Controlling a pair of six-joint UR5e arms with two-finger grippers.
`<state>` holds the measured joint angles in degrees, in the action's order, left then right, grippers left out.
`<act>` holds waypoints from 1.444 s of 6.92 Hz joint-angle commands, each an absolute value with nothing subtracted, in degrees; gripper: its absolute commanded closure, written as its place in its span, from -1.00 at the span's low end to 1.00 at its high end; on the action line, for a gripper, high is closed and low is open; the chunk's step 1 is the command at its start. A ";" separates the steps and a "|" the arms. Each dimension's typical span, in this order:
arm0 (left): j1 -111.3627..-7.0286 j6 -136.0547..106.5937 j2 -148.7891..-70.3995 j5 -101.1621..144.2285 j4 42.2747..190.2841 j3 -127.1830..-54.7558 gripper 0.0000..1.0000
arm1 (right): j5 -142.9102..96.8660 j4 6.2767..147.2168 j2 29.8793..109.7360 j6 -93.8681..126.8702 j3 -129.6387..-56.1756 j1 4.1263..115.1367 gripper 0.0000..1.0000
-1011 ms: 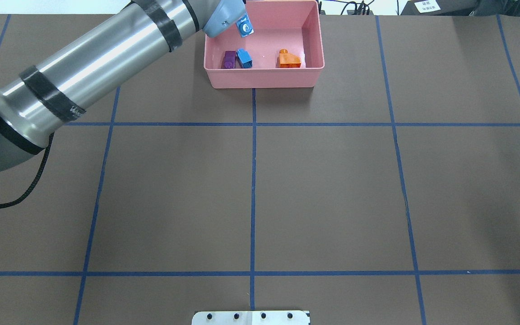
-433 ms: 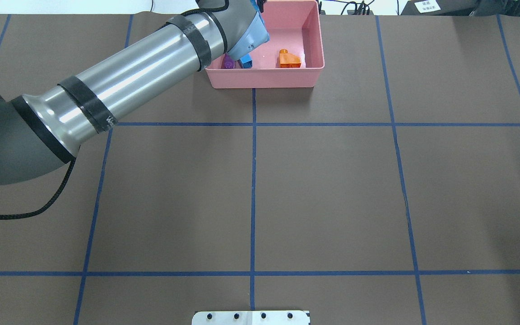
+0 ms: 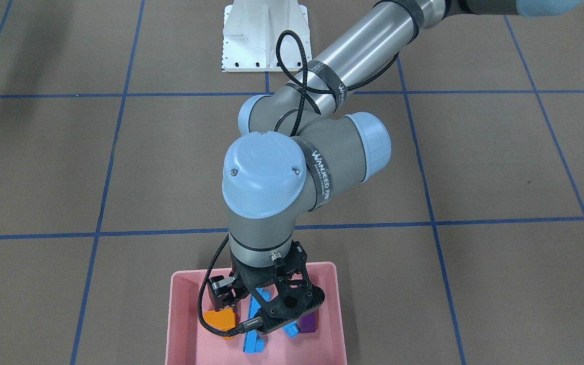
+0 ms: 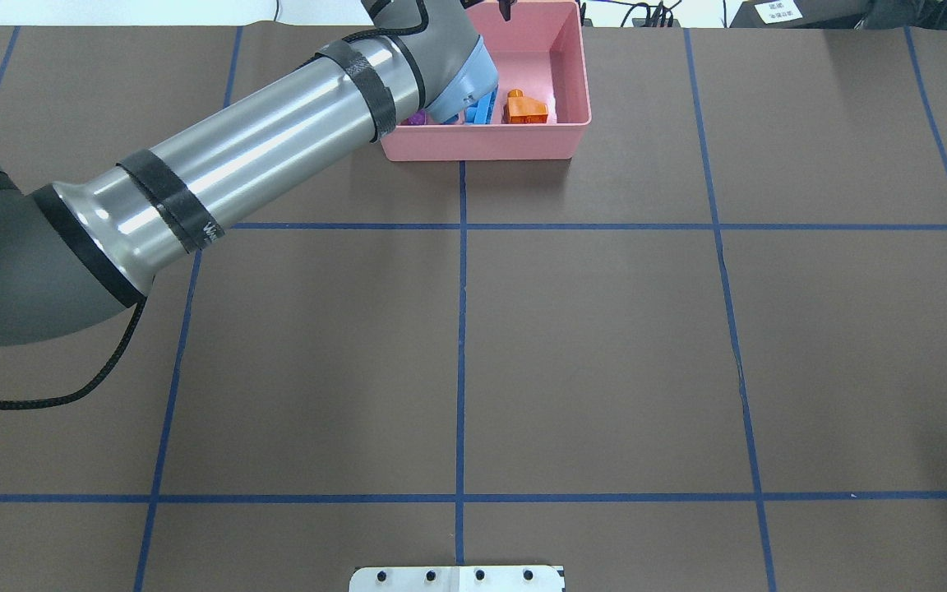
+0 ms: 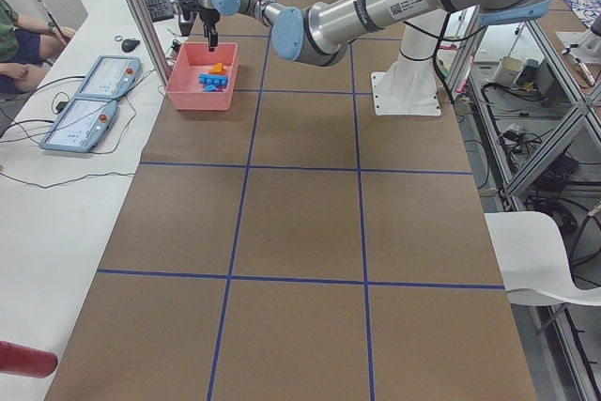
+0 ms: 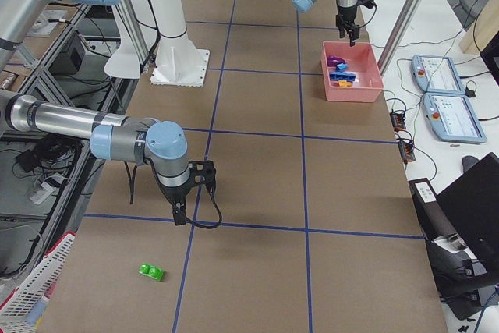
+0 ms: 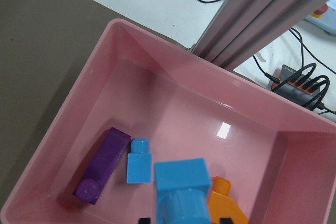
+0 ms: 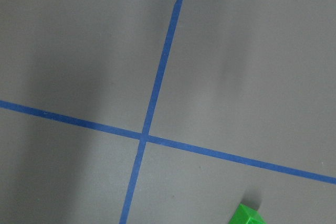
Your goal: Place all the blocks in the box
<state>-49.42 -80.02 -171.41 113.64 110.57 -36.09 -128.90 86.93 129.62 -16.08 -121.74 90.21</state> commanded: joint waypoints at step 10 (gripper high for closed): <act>-85.30 17.35 -111.65 130.25 75.14 -88.51 -1.00 | -128.85 56.79 136.94 -3.87 -100.31 90.53 -0.91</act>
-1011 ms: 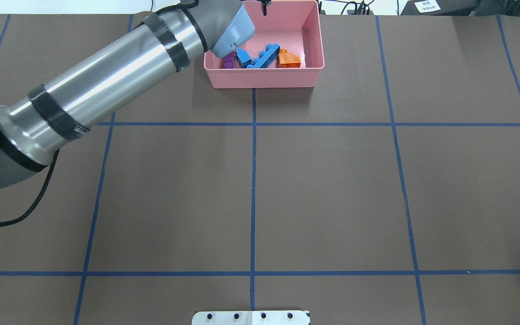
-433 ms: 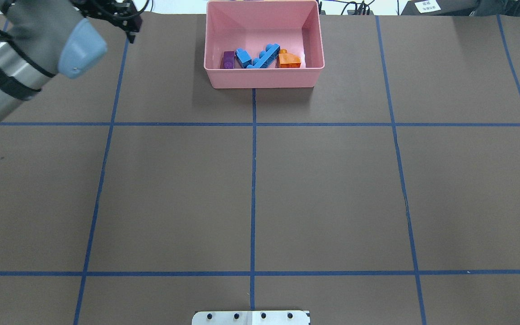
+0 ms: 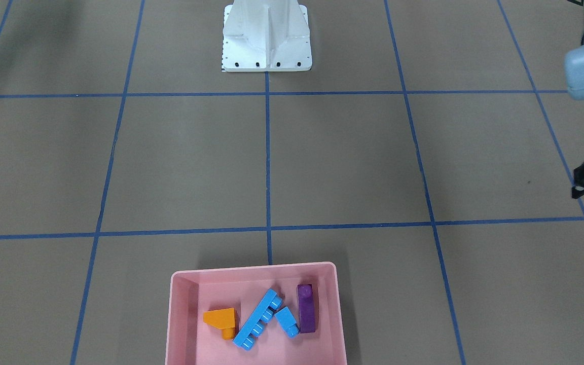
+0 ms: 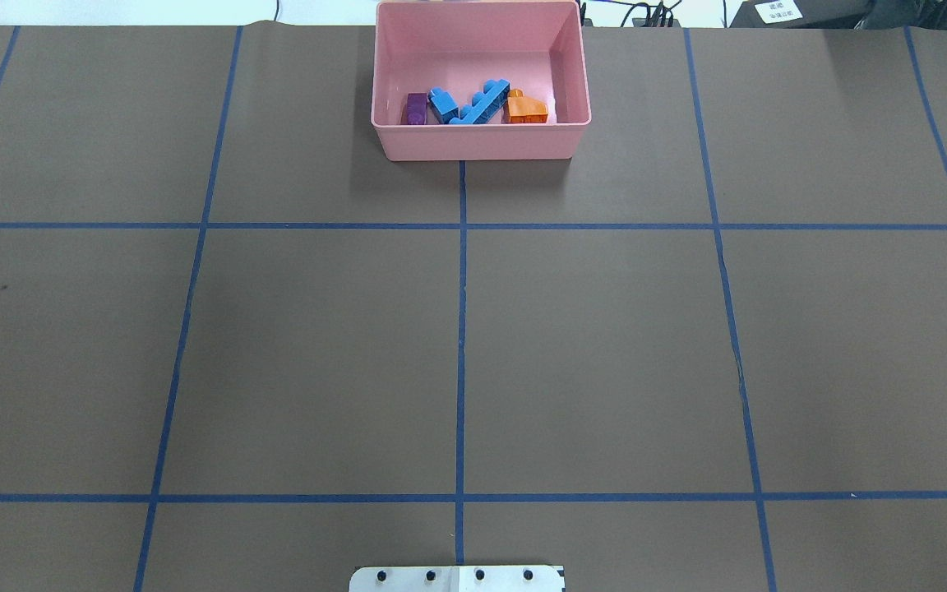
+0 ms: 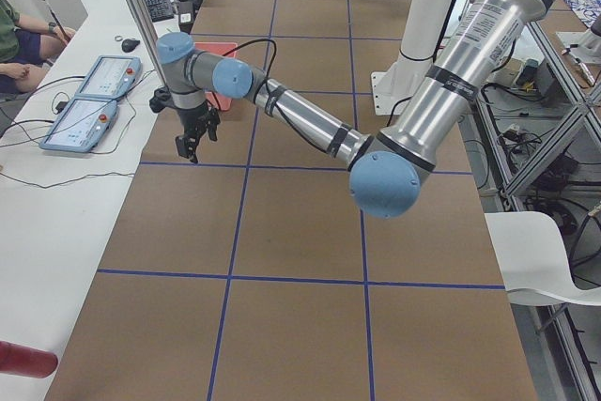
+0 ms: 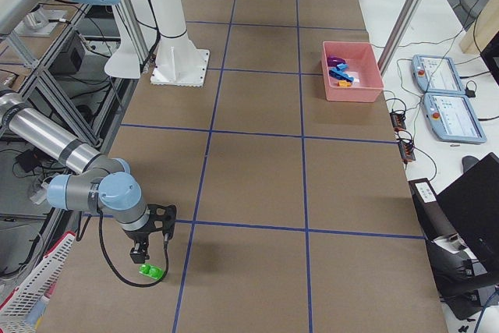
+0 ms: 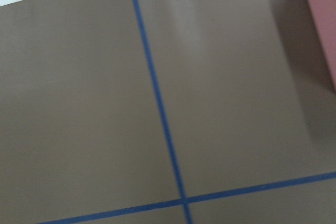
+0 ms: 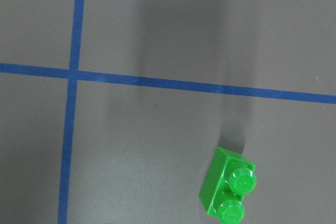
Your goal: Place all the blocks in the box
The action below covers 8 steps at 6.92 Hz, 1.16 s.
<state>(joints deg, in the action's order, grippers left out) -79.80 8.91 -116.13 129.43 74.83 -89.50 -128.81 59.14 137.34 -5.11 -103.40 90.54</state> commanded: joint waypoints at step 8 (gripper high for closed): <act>-92.99 15.29 -90.44 135.34 91.05 -87.80 -1.00 | -128.76 56.60 133.16 -0.03 -93.96 90.44 -0.90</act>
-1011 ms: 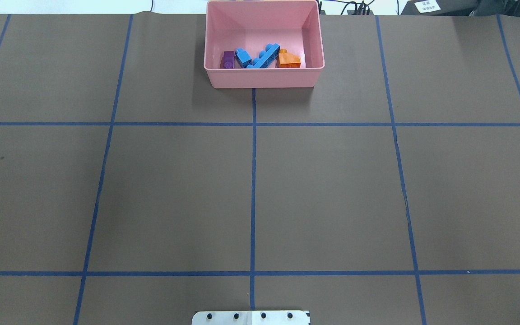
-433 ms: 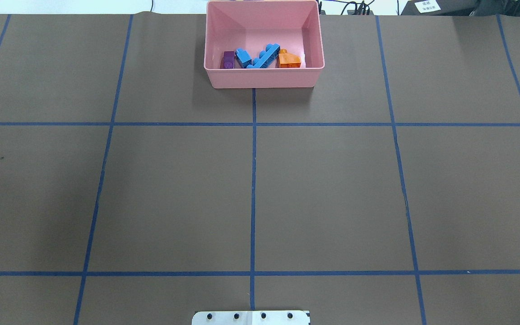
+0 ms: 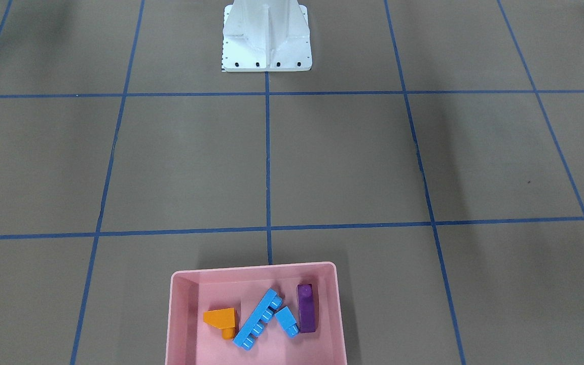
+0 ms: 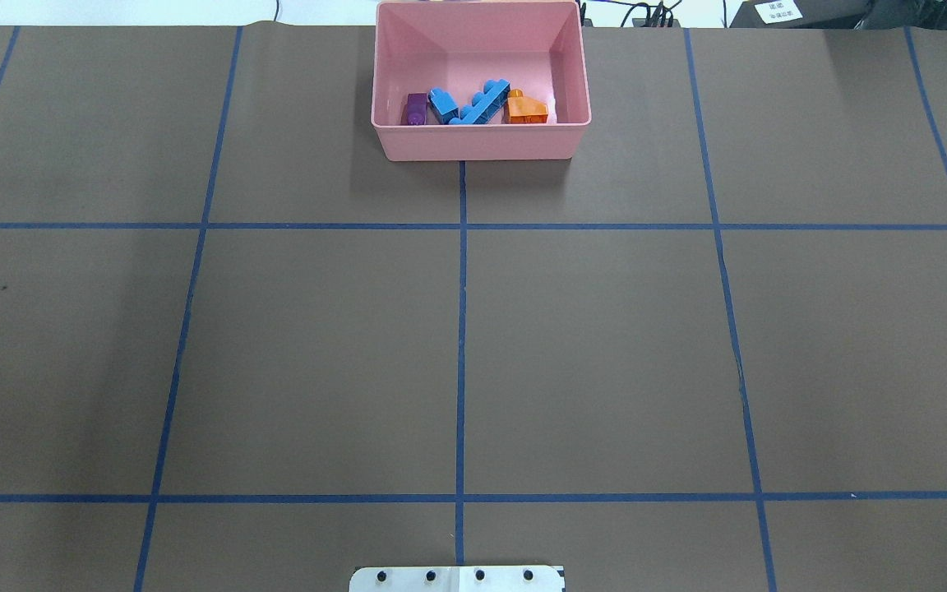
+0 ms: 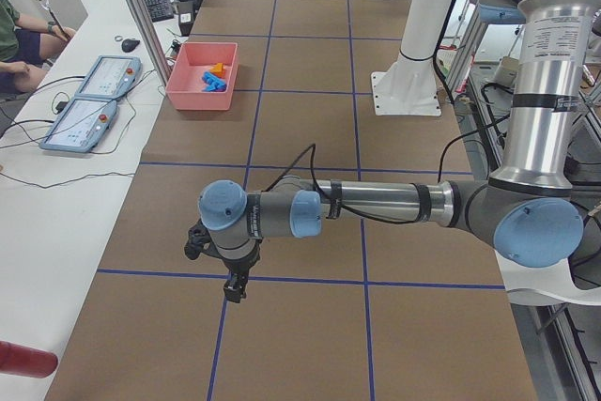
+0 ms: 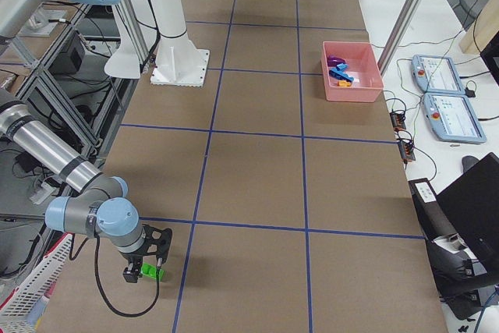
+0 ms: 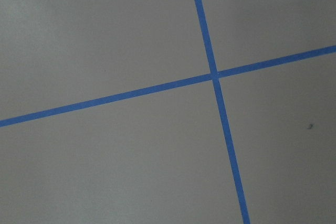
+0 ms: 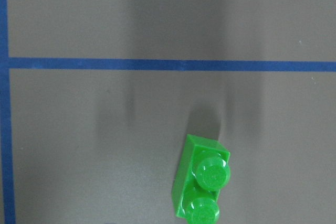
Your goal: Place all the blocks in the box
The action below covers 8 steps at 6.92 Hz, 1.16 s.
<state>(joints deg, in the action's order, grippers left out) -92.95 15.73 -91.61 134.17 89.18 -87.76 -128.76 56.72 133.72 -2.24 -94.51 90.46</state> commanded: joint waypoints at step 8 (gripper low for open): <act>-92.99 15.38 -90.44 135.35 91.41 -89.47 -1.00 | -132.98 56.95 127.36 -1.85 -87.37 85.45 -1.00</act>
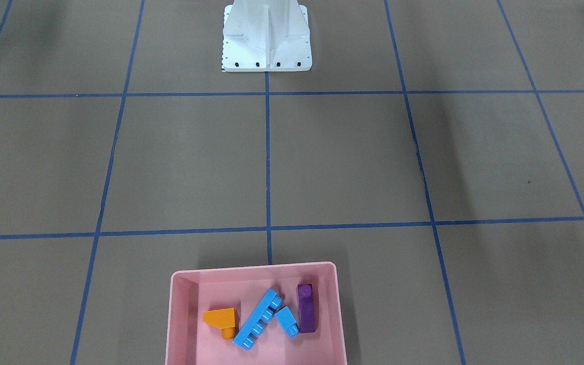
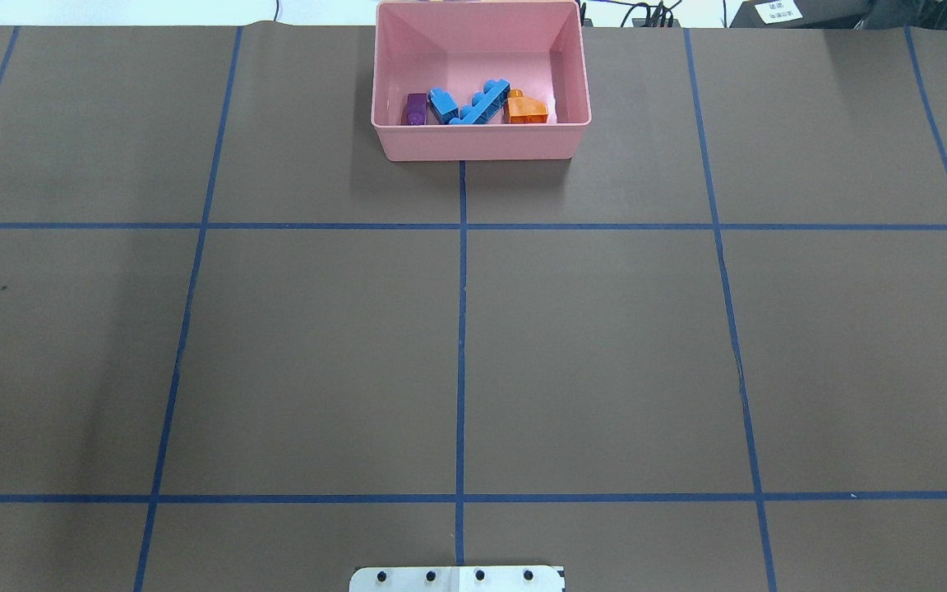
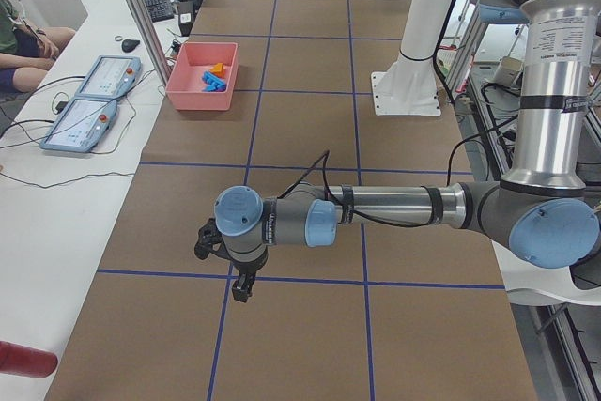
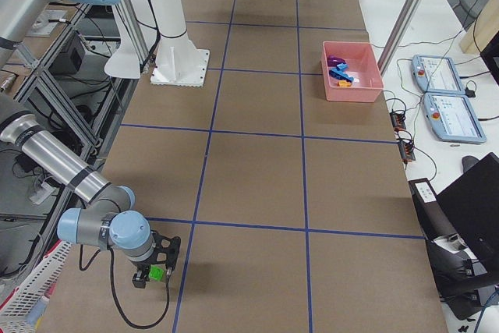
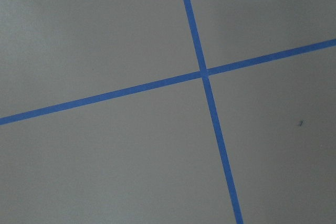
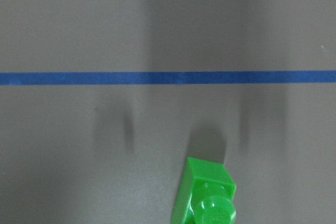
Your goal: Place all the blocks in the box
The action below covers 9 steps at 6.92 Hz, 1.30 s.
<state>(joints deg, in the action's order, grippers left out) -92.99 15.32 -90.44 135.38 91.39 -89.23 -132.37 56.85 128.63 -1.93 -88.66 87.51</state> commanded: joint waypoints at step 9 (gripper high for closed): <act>-92.99 15.56 -89.39 135.44 91.41 -90.44 -1.00 | -128.35 52.15 125.86 -5.27 -82.18 80.24 1.00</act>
